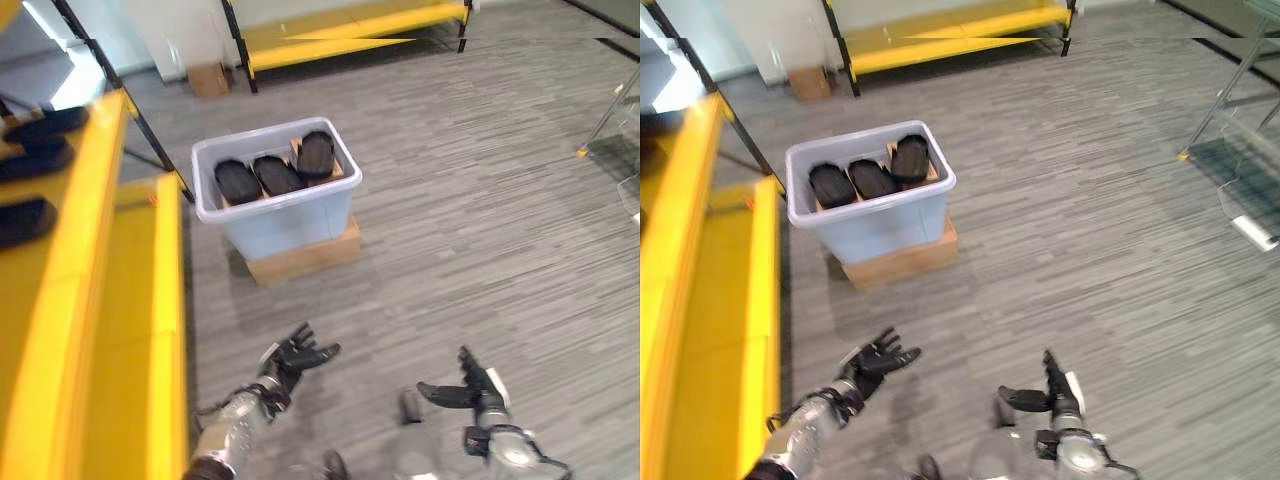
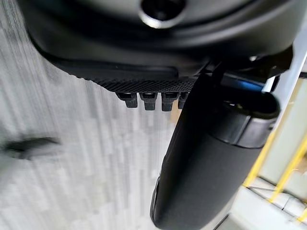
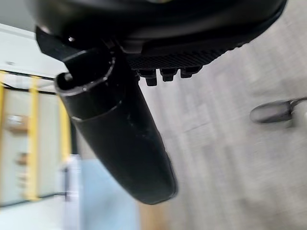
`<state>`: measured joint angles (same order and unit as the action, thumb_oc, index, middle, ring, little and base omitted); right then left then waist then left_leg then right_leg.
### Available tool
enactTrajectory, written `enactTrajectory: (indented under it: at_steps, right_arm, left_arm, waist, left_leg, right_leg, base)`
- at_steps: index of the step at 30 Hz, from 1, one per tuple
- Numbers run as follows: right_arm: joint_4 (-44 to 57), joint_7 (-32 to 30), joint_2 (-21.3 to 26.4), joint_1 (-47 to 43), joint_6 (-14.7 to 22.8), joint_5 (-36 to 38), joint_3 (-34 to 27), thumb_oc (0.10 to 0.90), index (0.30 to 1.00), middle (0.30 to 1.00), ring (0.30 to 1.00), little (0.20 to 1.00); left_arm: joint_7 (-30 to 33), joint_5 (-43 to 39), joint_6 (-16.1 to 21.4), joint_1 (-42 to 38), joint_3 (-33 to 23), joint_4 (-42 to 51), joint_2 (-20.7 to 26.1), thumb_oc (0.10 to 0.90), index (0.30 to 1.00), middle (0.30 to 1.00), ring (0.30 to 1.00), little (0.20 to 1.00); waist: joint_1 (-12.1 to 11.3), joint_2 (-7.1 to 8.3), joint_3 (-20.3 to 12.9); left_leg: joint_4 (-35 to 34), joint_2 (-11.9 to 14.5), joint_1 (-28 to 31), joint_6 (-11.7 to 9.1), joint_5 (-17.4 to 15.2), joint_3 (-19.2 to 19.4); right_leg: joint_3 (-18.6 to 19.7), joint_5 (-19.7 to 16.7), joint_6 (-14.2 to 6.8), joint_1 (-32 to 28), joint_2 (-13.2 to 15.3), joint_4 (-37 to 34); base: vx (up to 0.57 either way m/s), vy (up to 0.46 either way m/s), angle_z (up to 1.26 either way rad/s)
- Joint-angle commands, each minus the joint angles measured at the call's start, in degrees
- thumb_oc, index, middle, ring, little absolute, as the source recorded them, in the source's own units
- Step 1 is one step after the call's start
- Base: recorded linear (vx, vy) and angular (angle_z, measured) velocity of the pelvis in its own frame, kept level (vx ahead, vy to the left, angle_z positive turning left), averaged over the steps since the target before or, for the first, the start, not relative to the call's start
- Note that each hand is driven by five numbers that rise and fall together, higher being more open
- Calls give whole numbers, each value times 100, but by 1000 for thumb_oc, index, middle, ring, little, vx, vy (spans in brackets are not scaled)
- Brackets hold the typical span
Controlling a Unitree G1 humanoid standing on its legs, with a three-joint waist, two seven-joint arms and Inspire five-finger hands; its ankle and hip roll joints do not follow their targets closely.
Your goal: Move parts from the plastic box to the shelf.
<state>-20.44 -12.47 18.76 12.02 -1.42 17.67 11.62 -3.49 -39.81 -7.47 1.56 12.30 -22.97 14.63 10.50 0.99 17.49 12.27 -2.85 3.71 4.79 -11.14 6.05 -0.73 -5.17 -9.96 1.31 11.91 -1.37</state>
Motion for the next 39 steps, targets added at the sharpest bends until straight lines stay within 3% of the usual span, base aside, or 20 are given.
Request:
enactTrajectory:
  at_steps: [1, 9, 13, 24, 32, 37, 39]
  right_arm:
    - [435, -160, -32, -907, 586, 64, -29, 900, 1000, 1000, 1000, 1000]
    - [450, -335, 216, -1219, 686, 170, 39, 900, 1000, 1000, 1000, 1000]
    - [533, -251, 212, -1129, 648, 47, 9, 900, 1000, 1000, 1000, 1000]
    - [744, -100, 160, -833, 582, -22, 24, 900, 1000, 1000, 1000, 1000]
    - [700, 126, 147, -769, 651, -45, 67, 900, 1000, 1000, 1000, 1000]
    - [605, 379, 219, -881, 589, -104, 148, 900, 1000, 1000, 1000, 1000]
    - [482, 618, 286, -993, 446, -100, 273, 900, 1000, 1000, 1000, 1000]
  left_arm:
    - [-262, -107, 309, 119, 283, 852, 328, 900, 1000, 1000, 1000, 1000]
    - [-44, -207, 319, -364, 415, 961, 326, 900, 1000, 1000, 1000, 1000]
    - [0, -102, 188, -313, 409, 965, 265, 900, 1000, 1000, 1000, 1000]
    - [17, -79, 240, -71, 404, 928, 273, 900, 1000, 1000, 1000, 1000]
    - [177, -31, 608, 52, 218, 928, 258, 900, 1000, 1000, 1000, 1000]
    - [339, -123, 741, 25, 77, 907, 213, 900, 1000, 1000, 1000, 1000]
    - [456, -279, 839, -52, 17, 799, 173, 900, 1000, 1000, 1000, 1000]
  waist:
    - [-206, 67, -629]
    - [-97, -85, -522]
    - [-36, -132, -546]
    - [76, -169, -543]
    - [90, -193, -726]
    - [37, -264, -868]
    - [3, -225, -920]
  left_leg:
    - [-1597, 304, 1133, -262, 103, -71]
    - [-1630, 637, 743, -474, 423, 138]
    - [-1673, 678, 755, -522, 491, 170]
    - [-1706, 638, 985, -497, 318, 157]
    - [-1282, 656, 1144, -524, 95, 334]
    - [-499, 819, 1017, -713, 714, 355]
    - [827, 983, 628, -864, 1253, 467]
  right_leg:
    - [-249, -489, 43, 854, -407, 88]
    - [-354, -65, 334, 1252, -604, 728]
    - [-306, -20, 338, 1299, -610, 855]
    - [-274, -24, 236, 1616, -559, 1245]
    - [-480, 176, 425, 1442, -546, 1317]
    - [-678, 448, 715, 1116, -739, 1169]
    - [-759, 629, 943, 833, -812, 1033]
  base:
    - [243, -149, 80]
    - [68, -51, 31]
    - [97, 11, -1]
    - [84, -13, -4]
    - [134, -117, 5]
    - [82, -146, 10]
    - [89, -250, 6]
